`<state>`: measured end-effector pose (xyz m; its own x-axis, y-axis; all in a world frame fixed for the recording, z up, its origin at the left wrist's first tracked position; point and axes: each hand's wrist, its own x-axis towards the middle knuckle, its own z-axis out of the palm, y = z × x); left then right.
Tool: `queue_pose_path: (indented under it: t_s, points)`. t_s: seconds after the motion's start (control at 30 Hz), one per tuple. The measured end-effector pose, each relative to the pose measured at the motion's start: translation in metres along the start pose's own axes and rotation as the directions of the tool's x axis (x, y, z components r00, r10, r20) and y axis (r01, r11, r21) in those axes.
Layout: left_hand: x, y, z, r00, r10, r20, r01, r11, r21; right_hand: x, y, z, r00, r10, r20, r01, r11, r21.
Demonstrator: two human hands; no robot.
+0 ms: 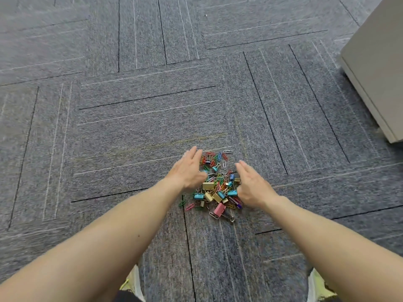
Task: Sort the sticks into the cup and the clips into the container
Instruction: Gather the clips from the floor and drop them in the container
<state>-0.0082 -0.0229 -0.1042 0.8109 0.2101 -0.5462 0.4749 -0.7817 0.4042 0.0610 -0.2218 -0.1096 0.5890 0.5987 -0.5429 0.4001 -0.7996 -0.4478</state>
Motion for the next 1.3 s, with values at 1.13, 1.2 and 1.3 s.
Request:
queue_pose_path:
  t_s: [1.13,1.2,1.3]
  points:
    - [-0.047,-0.029,0.086,0.951,0.308,0.008,-0.288,0.881,0.374,-0.037,0.005,0.065,0.982,-0.181,-0.054,0.152,0.926,-0.346]
    - [-0.045,-0.027,0.092,0.948,0.318,-0.023,-0.283,0.872,0.400,-0.031,0.003,0.066,0.970,-0.235,-0.062,0.199,0.913,-0.356]
    - [-0.041,-0.029,0.097,0.928,0.359,-0.101,-0.292,0.868,0.401,-0.025,0.000,0.066,0.958,-0.265,-0.107,0.211,0.909,-0.359]
